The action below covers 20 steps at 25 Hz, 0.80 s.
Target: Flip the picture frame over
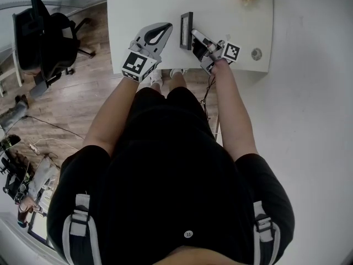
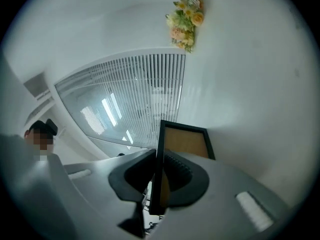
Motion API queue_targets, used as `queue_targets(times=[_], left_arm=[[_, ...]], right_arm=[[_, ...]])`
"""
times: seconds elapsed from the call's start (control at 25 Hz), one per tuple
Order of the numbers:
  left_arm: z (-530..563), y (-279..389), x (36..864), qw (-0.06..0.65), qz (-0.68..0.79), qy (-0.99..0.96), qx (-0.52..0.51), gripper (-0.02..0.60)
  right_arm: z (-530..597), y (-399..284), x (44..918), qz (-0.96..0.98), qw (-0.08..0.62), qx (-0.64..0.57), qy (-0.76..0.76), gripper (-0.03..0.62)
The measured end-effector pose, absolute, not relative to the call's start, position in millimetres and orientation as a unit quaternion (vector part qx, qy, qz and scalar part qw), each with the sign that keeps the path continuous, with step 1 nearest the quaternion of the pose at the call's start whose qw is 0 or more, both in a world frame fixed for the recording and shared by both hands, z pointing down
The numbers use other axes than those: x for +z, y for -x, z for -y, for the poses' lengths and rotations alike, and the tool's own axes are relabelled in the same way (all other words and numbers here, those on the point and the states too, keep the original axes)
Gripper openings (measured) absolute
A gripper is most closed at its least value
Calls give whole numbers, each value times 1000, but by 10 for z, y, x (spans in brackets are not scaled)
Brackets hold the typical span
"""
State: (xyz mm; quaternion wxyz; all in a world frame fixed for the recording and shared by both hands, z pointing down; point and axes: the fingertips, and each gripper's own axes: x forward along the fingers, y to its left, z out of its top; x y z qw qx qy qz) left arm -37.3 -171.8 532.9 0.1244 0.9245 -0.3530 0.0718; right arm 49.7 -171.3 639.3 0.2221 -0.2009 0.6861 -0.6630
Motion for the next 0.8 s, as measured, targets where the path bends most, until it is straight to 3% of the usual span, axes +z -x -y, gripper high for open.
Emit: queue_targets(times=[0.28,0.8], left_arm=[[1702,354,5285,122,346,-927,78,6],[1740,365,5125,109,347,-929,65,6]], right_arm=[[1740,-660,6411,-705,179,-641,245,58],[1786,-791,6412,-707,163,-628,281,58]])
